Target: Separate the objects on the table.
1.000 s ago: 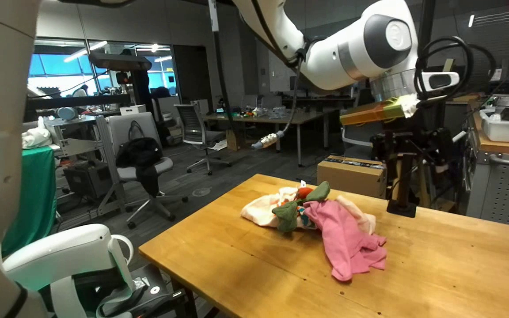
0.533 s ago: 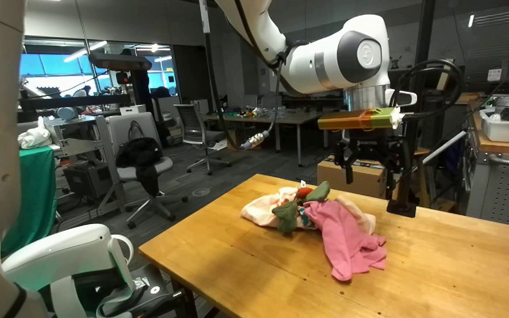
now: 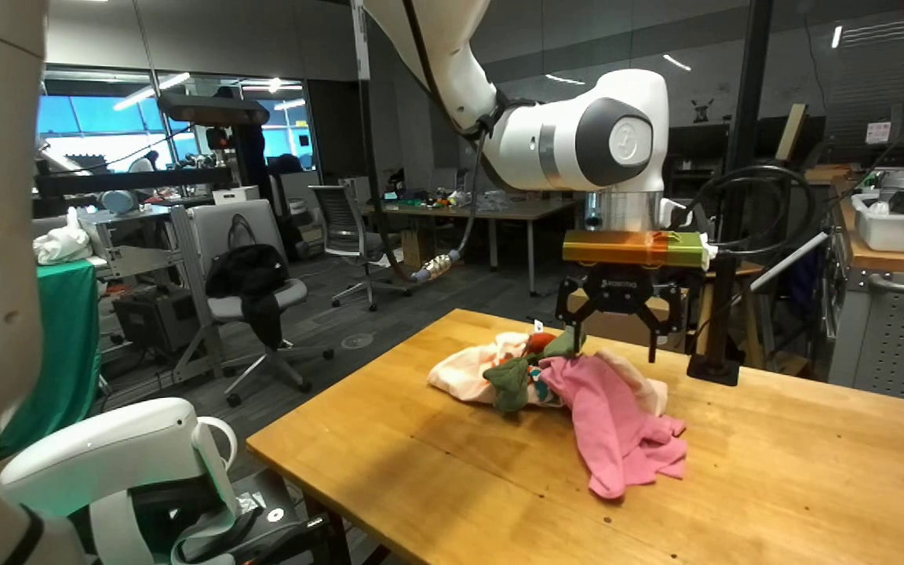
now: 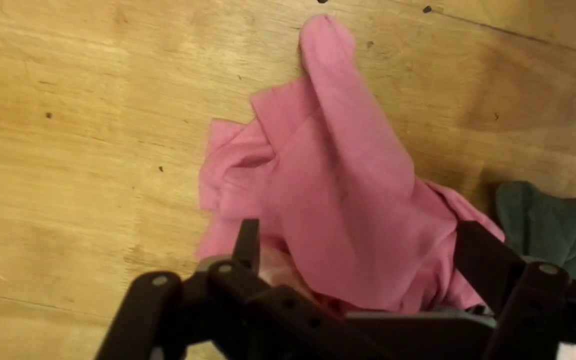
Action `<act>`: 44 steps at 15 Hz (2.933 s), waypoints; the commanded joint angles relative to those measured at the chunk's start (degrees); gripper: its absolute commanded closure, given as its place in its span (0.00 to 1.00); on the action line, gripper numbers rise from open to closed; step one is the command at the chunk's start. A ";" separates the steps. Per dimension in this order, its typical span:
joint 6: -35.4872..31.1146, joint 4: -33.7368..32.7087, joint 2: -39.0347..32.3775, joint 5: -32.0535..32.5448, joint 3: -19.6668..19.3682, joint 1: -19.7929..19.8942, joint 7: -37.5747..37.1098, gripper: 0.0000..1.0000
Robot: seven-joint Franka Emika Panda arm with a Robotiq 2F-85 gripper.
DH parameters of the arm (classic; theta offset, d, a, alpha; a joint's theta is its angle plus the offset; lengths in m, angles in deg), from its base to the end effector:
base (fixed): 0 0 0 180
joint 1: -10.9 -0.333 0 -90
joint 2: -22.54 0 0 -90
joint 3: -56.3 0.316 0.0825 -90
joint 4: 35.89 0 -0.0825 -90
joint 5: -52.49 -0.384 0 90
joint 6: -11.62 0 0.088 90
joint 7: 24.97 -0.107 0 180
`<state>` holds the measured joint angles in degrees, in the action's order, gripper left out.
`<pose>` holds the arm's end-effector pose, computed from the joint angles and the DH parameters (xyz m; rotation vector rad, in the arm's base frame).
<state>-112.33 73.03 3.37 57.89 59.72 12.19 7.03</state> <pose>0.6147 0.0174 0.3198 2.9409 0.9885 -0.1294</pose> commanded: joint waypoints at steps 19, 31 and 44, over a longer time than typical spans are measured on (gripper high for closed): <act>-16.21 10.32 -1.57 -2.88 2.19 -1.48 11.37 0.00; -25.65 13.54 -1.23 15.46 -2.13 -4.16 -9.87 0.58; -26.42 13.49 2.71 15.22 -3.88 -3.08 -15.37 0.96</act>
<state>-138.07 85.96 3.62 71.89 57.00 9.43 -4.90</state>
